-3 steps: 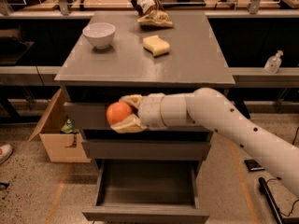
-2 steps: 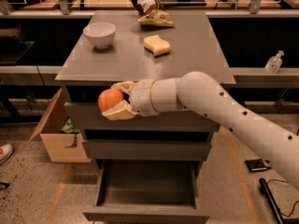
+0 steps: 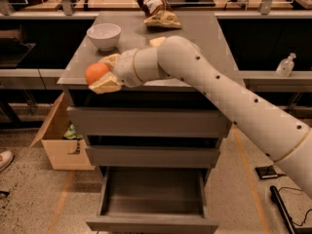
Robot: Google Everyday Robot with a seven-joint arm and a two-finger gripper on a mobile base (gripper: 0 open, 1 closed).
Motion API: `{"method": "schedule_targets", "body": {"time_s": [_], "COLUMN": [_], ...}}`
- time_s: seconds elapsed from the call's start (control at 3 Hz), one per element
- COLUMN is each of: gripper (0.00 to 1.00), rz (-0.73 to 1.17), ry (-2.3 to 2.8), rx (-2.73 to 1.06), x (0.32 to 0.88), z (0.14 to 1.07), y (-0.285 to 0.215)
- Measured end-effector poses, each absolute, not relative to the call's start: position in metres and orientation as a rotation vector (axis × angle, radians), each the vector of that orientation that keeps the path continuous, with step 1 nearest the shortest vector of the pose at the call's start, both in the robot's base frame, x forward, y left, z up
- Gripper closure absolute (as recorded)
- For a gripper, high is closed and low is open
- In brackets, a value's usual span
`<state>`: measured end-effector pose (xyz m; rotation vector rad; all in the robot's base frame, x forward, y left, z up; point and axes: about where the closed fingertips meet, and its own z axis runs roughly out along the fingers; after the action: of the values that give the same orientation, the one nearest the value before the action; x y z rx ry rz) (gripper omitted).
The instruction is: Pick orange from bottom drawer and place on counter
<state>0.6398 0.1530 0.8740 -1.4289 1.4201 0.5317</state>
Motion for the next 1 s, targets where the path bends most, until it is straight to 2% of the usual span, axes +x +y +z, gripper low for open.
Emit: {"method": "schedule_targets", "body": {"time_s": [1.0], "gripper": [1.00], "rz": [0.548], "ry": [1.455], "rx": [-1.330], "x": [0.774], "z": [0.887], "y": [0.180]}}
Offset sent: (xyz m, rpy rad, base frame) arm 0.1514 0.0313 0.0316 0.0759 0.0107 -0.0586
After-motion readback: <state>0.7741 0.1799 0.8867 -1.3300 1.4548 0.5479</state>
